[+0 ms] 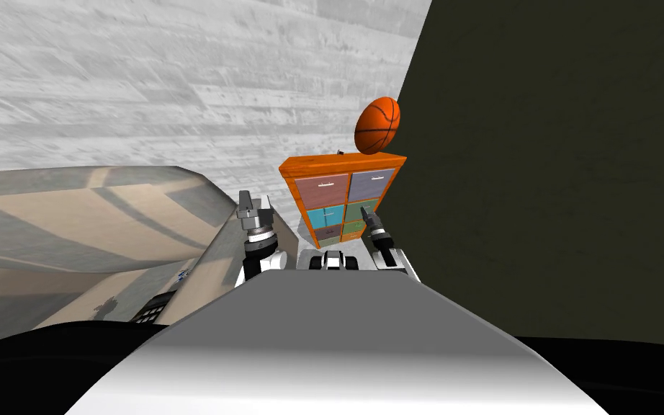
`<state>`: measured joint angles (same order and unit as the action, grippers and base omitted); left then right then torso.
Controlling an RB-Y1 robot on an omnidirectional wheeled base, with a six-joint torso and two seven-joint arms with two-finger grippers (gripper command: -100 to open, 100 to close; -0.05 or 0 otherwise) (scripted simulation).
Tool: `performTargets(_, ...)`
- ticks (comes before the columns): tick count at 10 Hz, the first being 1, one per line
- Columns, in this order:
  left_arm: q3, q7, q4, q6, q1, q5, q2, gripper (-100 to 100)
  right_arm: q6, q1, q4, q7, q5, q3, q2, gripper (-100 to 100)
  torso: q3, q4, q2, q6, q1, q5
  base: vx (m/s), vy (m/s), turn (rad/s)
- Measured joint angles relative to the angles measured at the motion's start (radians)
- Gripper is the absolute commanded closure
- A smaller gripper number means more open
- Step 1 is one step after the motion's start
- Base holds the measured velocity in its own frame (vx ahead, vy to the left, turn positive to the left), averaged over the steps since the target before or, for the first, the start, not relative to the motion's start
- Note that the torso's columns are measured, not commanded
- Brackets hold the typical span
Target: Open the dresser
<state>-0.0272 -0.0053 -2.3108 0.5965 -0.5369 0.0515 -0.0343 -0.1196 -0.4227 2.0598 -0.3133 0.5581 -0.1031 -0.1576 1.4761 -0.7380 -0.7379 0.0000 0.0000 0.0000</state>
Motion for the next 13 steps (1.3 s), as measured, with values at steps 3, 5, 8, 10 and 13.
performTargets(3,0.000,0.000,0.000,0.000,0.000,0.000,0.000,0,0.072,0.016,-0.046,-0.050,0.092,-0.019,-0.006,-100,0.000,0.000,0.000,0.000,0.000,0.000,0.010,-0.007,0.035)
performTargets(5,0.000,0.000,0.000,0.000,0.000,0.000,0.000,0,0.108,0.020,-0.054,-0.065,0.143,-0.026,-0.013,-100,0.000,0.000,-0.001,0.000,0.000,0.000,0.003,-0.002,0.027)
performTargets(8,0.000,0.000,0.000,0.000,0.000,0.000,0.000,0,0.172,0.041,-0.114,-0.115,0.239,-0.042,-0.004,-100,0.000,0.000,0.000,0.000,0.000,0.000,0.008,-0.006,0.045)
performTargets(10,0.000,0.000,0.000,0.000,0.000,0.000,0.000,0,0.204,0.038,-0.117,-0.130,0.290,-0.049,-0.013,-100,0.000,0.000,0.000,0.000,0.000,0.000,0.003,-0.001,0.030)
performTargets(13,0.000,0.000,0.000,0.000,0.000,0.000,0.000,0,0.279,0.053,-0.160,-0.176,0.380,-0.074,-0.015,-100,0.000,0.000,0.000,0.000,0.000,0.000,0.007,-0.002,0.057)
